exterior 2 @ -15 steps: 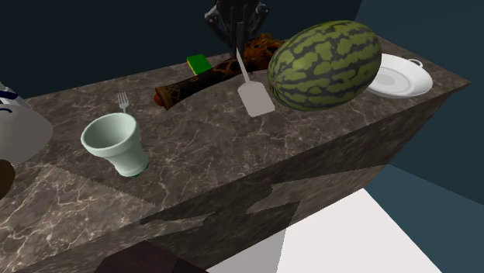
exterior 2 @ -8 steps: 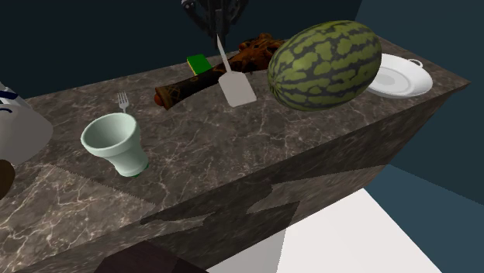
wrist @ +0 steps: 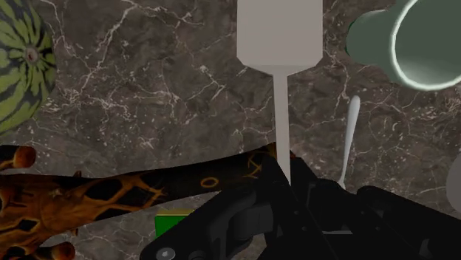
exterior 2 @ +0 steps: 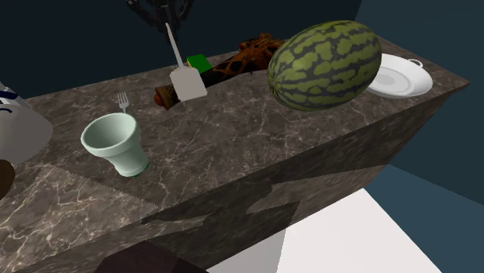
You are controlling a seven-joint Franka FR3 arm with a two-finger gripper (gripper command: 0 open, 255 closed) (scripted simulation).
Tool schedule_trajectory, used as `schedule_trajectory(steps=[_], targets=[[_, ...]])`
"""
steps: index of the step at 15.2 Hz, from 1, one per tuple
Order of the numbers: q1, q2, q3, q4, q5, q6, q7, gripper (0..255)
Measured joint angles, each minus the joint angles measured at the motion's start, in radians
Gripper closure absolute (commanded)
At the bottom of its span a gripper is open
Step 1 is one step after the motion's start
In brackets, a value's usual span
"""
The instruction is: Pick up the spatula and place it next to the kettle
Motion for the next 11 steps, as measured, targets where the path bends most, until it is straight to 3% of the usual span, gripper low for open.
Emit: schedule_trajectory(steps=[11], targets=[[0.139,0.092,0.106,0.108,-0.034,-0.01,0.247,255]])
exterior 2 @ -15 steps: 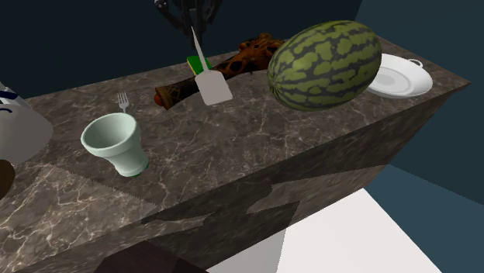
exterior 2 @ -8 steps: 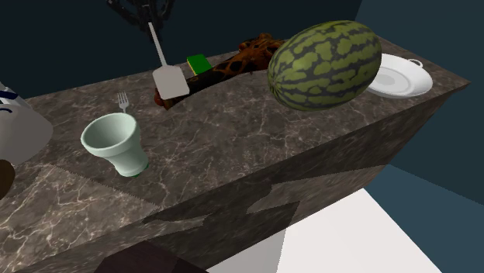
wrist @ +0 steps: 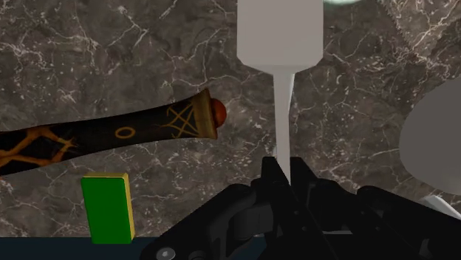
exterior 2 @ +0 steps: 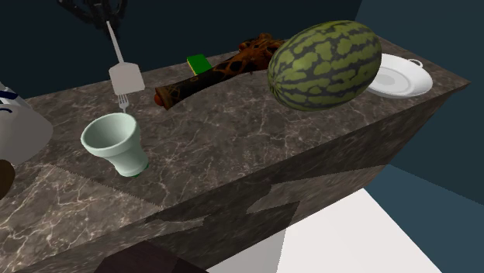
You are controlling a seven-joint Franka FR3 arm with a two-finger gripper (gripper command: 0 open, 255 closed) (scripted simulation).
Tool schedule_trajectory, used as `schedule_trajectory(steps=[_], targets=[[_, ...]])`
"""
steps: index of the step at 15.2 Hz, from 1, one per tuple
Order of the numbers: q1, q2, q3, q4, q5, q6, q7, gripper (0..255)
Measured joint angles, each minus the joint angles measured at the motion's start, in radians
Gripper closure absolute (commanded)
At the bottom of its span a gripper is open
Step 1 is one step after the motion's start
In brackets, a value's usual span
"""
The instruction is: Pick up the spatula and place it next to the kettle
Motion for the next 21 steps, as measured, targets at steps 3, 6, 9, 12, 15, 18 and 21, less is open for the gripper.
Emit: schedule_trajectory(steps=[3,6,9,12,15,18,21], targets=[[0.044,0.046,0.026,0.069,-0.015,-0.023,0.069,255],[0.09,0.113,0.049,0.16,-0.036,-0.047,0.135,255],[0.144,0.194,0.067,0.272,-0.059,-0.081,0.2,255],[0.168,0.216,0.075,0.287,-0.067,-0.075,0.23,255],[0.166,0.209,0.074,0.242,-0.066,-0.036,0.232,255],[0.163,0.194,0.075,0.18,-0.064,0.011,0.233,255],[0.16,0.188,0.074,0.127,-0.063,0.057,0.233,255]])
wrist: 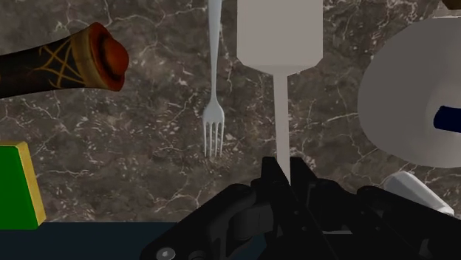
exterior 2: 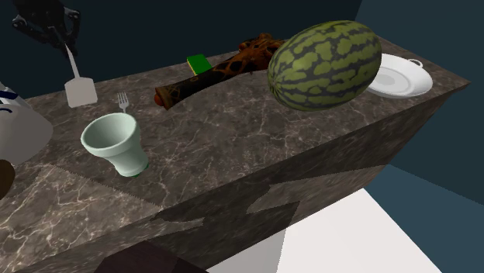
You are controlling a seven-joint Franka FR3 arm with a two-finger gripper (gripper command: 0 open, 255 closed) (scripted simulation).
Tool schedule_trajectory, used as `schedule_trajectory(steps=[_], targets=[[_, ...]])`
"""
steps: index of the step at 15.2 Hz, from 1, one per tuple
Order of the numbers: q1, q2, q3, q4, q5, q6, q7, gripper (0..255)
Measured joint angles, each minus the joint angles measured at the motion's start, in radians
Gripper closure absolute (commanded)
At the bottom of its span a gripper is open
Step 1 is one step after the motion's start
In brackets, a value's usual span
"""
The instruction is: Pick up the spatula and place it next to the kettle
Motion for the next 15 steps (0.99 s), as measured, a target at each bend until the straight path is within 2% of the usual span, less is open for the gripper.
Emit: schedule_trajectory(steps=[15], targets=[[-0.006,0.002,-0.003,-0.195,-0.003,0.197,0.004,255]])
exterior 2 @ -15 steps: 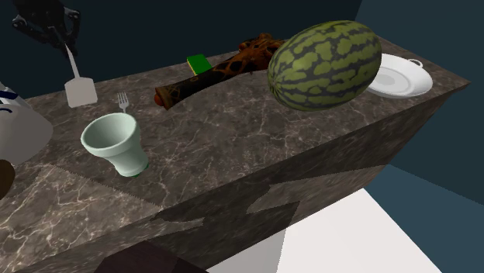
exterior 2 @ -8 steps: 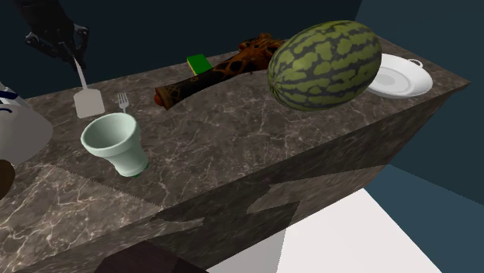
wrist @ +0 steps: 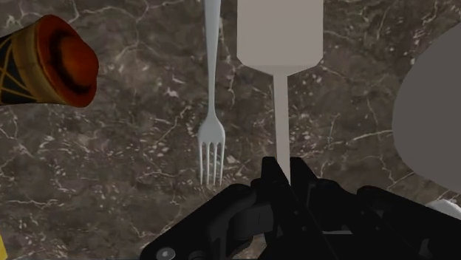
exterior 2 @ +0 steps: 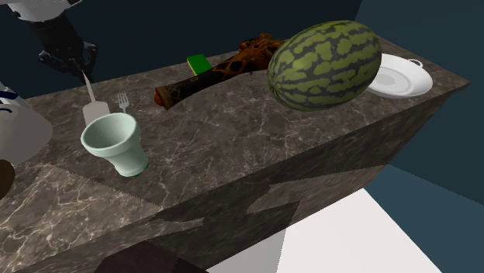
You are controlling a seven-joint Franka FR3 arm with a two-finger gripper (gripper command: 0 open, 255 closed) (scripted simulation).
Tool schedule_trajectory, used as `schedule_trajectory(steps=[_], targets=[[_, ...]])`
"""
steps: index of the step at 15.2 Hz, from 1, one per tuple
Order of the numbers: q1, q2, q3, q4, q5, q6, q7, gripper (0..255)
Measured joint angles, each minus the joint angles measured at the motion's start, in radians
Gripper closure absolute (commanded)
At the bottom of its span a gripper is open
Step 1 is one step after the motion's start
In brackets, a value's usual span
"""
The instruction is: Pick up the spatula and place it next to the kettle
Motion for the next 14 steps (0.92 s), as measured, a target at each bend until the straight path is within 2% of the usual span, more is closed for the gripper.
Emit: schedule_trajectory(steps=[14], targets=[[-0.001,0.045,-0.006,-0.128,-0.012,0.173,0.006,255]])
